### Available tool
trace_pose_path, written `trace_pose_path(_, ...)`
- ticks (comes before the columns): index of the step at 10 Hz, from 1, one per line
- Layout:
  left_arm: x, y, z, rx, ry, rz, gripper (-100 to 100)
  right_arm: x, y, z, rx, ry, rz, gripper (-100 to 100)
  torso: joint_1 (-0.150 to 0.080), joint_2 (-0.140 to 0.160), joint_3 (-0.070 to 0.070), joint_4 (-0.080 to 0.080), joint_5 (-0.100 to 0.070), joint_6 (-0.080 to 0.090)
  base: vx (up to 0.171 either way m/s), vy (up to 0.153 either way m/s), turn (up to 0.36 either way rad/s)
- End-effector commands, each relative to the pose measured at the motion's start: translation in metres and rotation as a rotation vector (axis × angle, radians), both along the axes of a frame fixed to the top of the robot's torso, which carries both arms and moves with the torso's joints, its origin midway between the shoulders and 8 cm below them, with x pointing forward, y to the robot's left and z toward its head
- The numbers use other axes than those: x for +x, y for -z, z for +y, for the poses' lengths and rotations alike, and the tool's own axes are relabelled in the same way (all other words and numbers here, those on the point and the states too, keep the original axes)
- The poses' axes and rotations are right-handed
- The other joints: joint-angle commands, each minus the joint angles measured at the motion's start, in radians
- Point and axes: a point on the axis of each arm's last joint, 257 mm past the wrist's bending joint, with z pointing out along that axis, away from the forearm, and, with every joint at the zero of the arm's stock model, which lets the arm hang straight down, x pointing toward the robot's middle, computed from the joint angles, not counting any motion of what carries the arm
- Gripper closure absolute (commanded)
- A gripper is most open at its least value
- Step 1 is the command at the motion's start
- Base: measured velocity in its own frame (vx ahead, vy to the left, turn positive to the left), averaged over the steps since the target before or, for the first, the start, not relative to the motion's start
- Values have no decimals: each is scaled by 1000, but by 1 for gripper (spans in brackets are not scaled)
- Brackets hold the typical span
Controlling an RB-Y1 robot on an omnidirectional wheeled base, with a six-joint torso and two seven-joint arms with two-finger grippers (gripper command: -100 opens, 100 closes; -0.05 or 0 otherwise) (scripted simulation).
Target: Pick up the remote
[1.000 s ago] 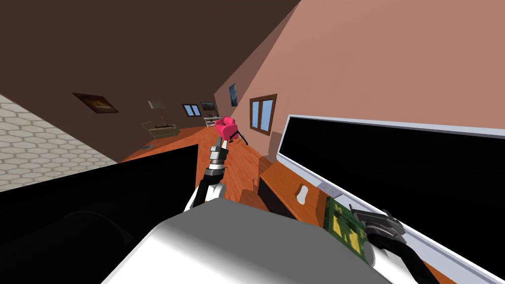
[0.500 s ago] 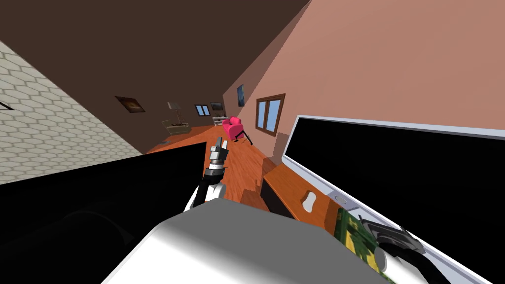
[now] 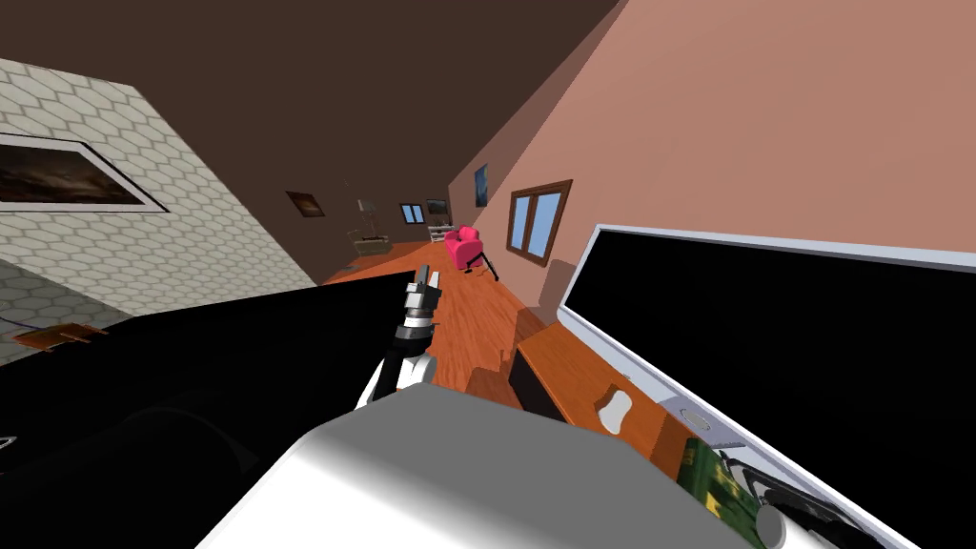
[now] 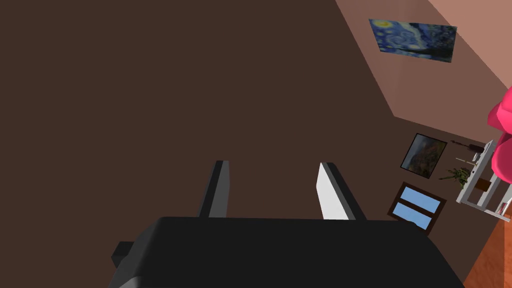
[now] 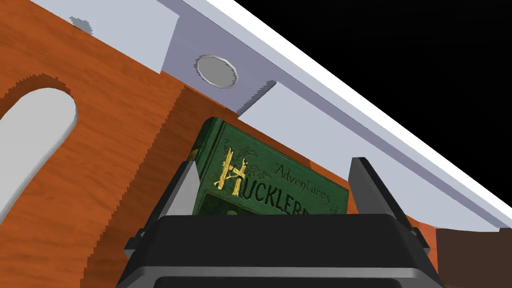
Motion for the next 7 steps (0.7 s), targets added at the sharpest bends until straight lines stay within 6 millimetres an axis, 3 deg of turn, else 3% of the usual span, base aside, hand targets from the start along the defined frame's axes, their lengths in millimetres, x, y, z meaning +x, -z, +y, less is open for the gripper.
trace_pose_path(1,0,0,0,0,0,0,0,-18,15,1,67,57,4,-100,0,0,0,0,0,0,27,2,149)
trace_pose_path(2,0,0,0,0,0,0,0,-37,28,-6,124,128,-6,-100,1,1,0,0,0,2,34,-17,352)
trace_pose_path(4,0,0,0,0,0,0,0,-53,41,-7,207,209,-19,-100,-1,2,1,0,0,2,9,-22,209)
trace_pose_path(7,0,0,0,0,0,0,0,-85,73,1,328,321,-4,-100,-1,0,0,0,0,0,10,-25,199)
